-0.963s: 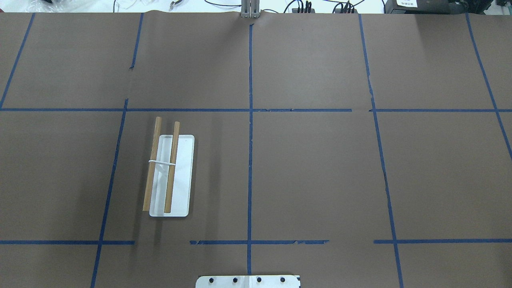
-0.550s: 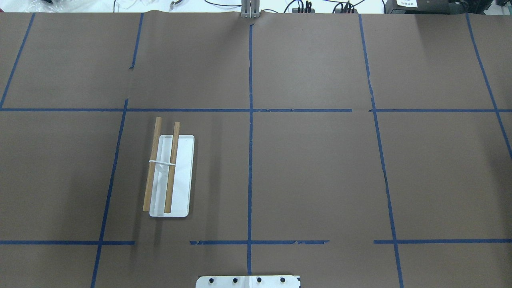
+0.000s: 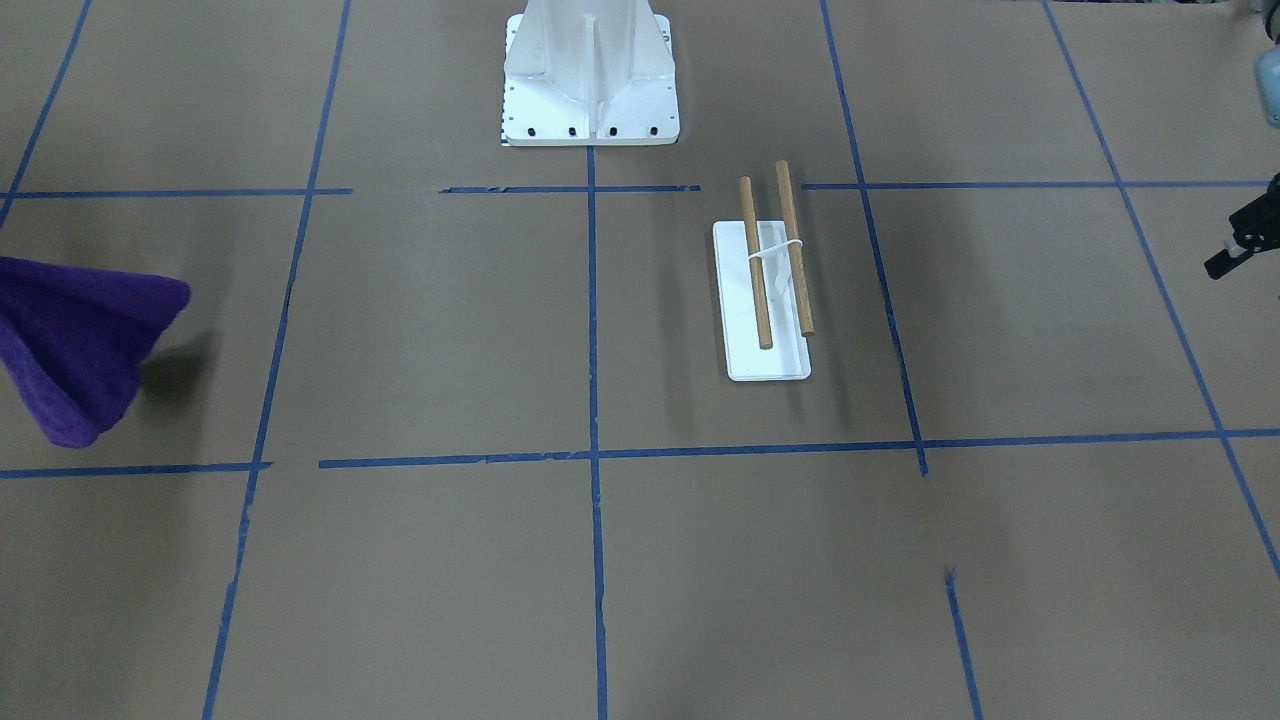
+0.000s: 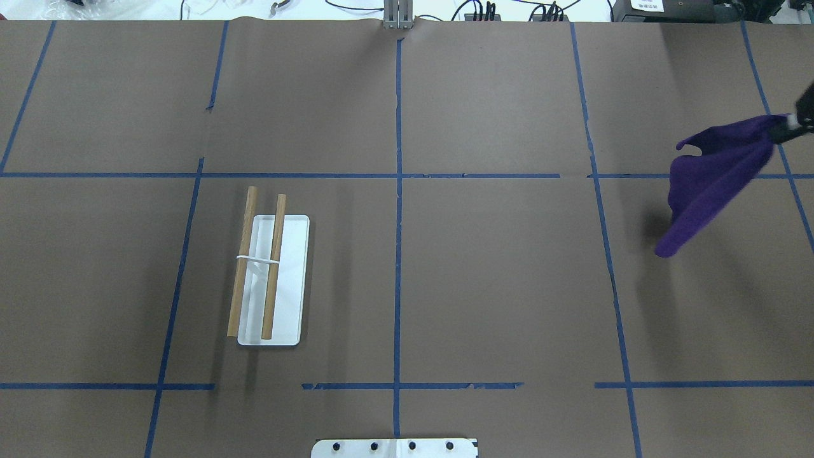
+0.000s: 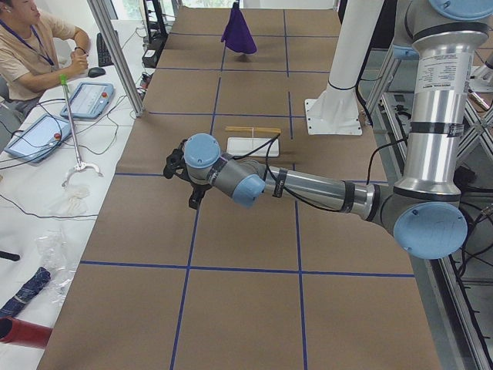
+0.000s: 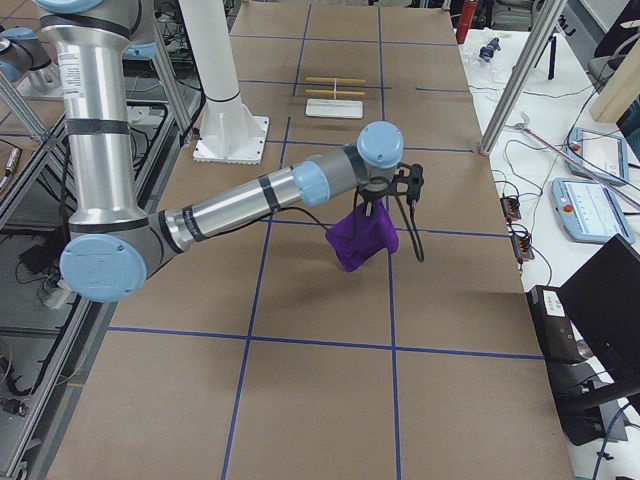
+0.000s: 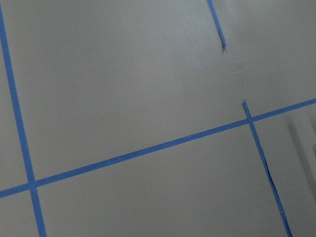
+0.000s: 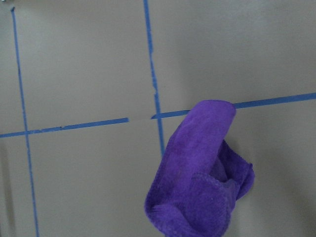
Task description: Hang towel on rack
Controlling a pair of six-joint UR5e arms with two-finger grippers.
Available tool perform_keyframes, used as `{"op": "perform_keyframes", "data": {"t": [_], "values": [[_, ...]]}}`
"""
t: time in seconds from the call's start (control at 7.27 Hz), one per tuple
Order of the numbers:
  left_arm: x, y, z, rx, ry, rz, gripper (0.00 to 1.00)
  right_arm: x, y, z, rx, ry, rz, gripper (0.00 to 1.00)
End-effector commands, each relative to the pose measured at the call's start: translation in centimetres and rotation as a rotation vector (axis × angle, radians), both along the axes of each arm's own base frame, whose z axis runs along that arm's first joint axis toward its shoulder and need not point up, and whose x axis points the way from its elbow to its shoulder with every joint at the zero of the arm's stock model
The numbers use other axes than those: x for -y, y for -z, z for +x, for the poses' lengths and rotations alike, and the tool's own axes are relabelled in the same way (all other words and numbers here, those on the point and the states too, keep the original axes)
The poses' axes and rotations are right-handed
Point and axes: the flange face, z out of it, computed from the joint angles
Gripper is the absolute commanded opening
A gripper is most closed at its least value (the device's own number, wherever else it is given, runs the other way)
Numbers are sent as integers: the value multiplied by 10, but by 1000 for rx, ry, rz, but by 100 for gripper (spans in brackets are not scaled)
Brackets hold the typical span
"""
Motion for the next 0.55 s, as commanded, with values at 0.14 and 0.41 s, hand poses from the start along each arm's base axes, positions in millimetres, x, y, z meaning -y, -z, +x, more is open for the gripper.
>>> {"op": "perform_keyframes", "data": {"t": [0.14,0.41], "values": [[10,115,125,-175,20,-258,100,-5,191,-175,34,-11,-162,0],[13,200,210,-246,32,-454,99,-50,259,-241,63,-6,-159,0]]}}
